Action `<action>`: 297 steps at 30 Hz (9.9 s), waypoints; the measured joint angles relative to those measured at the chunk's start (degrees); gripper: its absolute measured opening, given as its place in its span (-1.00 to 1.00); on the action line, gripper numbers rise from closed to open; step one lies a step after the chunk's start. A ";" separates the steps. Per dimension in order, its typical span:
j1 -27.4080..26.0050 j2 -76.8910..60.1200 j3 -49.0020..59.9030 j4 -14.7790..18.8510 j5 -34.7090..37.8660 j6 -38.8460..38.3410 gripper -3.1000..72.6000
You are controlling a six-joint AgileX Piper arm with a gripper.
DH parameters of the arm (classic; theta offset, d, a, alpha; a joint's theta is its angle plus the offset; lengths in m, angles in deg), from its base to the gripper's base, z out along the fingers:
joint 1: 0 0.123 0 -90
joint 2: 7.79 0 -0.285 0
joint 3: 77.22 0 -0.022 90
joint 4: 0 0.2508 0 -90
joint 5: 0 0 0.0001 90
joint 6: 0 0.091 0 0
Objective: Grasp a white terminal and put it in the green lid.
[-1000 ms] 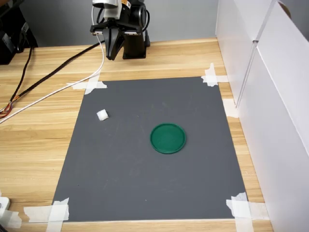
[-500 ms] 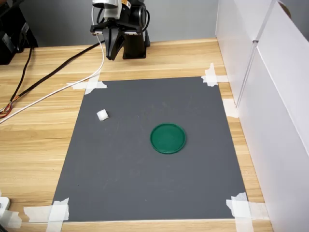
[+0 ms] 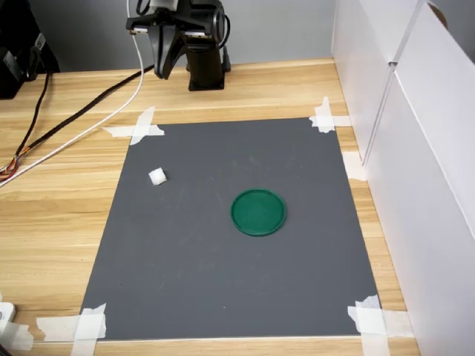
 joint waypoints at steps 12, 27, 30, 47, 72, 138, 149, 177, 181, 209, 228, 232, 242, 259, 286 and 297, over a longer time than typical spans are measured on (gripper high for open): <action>0.00 27.74 -17.67 -0.23 5.24 -10.09 -0.97; 0.00 46.23 -30.36 2.26 9.77 -28.79 -0.97; 0.00 48.70 -32.59 2.34 11.01 -29.47 -0.97; -4.01 56.53 -37.04 6.42 22.58 -62.26 -0.96; -7.43 65.15 -37.51 9.60 17.84 -70.70 0.70; -1.00 68.15 -42.06 13.60 22.65 -65.33 -0.20; 12.43 68.15 -53.67 13.60 30.16 -54.02 -0.20; 20.29 79.01 -57.55 12.49 24.05 -50.87 -0.20; 20.29 80.00 -57.55 12.49 24.05 -52.32 -0.20; 20.29 79.17 -57.55 13.68 23.27 -53.32 0.51; 19.40 66.01 -49.67 10.24 24.07 -49.92 -0.93; 15.02 63.89 -46.73 10.39 24.07 -49.72 -0.97; 4.62 62.54 -44.88 15.55 26.04 -60.54 -0.96; 4.57 67.85 -44.88 17.23 29.12 -71.75 0.11; 13.10 77.66 -53.39 12.88 24.47 -51.25 0.57; 15.27 81.48 -53.50 12.40 21.92 -52.37 0.57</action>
